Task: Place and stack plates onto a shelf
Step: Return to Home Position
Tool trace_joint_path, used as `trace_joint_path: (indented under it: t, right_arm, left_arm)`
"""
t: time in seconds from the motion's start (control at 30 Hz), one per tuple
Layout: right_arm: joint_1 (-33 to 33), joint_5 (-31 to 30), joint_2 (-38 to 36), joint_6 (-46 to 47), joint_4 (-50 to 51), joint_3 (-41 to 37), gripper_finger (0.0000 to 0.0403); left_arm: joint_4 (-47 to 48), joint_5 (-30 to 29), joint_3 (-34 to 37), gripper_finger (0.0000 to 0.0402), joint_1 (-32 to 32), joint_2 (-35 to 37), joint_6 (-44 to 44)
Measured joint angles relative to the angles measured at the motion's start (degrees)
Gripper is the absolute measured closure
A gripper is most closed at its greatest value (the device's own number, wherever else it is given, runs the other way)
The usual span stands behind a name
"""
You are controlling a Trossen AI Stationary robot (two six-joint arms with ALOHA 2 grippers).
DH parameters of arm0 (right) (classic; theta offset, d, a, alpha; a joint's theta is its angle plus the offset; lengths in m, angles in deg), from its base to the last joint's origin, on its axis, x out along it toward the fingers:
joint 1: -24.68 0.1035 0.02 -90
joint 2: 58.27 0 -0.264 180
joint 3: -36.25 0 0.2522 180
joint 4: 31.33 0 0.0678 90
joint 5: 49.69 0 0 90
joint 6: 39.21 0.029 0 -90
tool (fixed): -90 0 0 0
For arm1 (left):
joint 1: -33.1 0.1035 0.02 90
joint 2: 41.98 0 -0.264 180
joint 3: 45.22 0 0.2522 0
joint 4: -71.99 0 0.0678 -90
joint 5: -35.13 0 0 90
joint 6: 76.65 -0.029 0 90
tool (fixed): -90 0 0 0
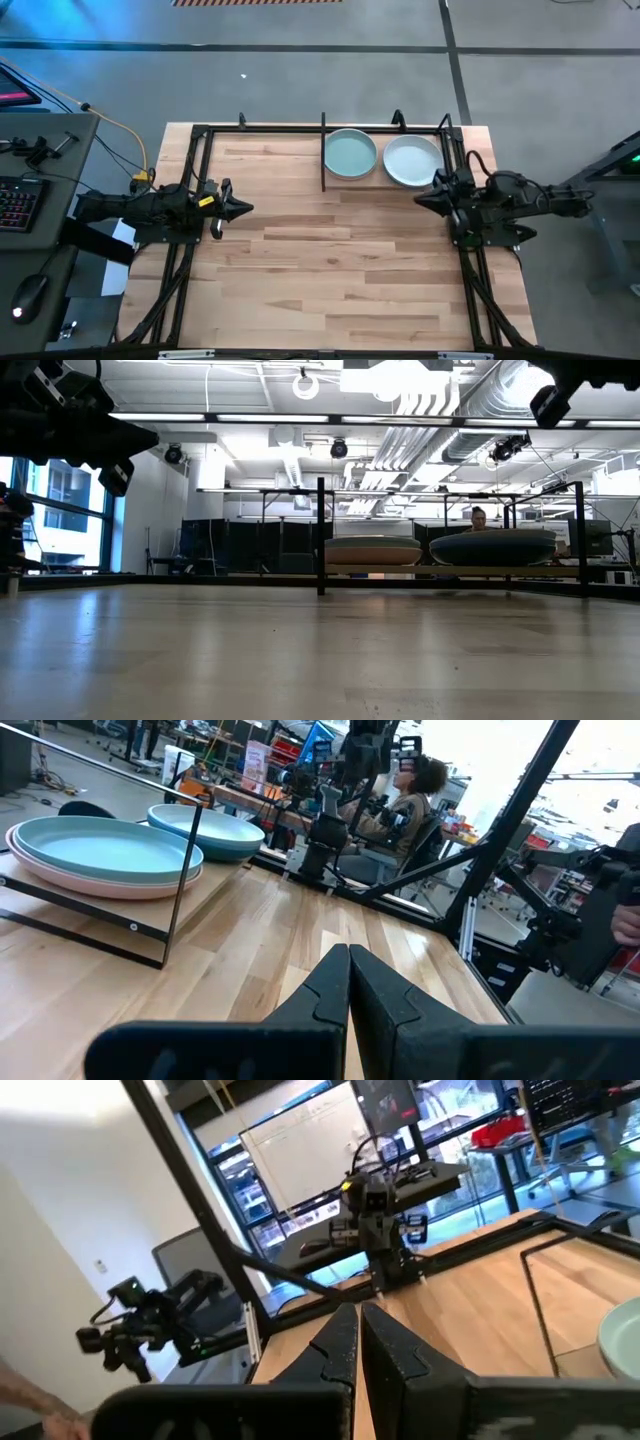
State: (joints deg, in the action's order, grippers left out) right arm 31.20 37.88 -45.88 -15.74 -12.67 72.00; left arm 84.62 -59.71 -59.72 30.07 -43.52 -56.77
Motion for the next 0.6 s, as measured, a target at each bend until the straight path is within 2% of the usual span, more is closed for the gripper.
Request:
trace_joint_path:
  t: [0.3, 0.6]
  right_arm:
    - [0.0, 2.5, -4.7, -2.9, 1.7, -2.3, 0.0403]
    - [0.0, 2.7, -12.4, -5.6, 9.6, -2.3, 0.0403]
  left_arm:
    - [0.0, -0.1, 0.0, 0.0401, 0.0, 0.0, 0.0]
    - [0.0, -0.1, 0.0, 0.0401, 0.0, 0.0, 0.0]
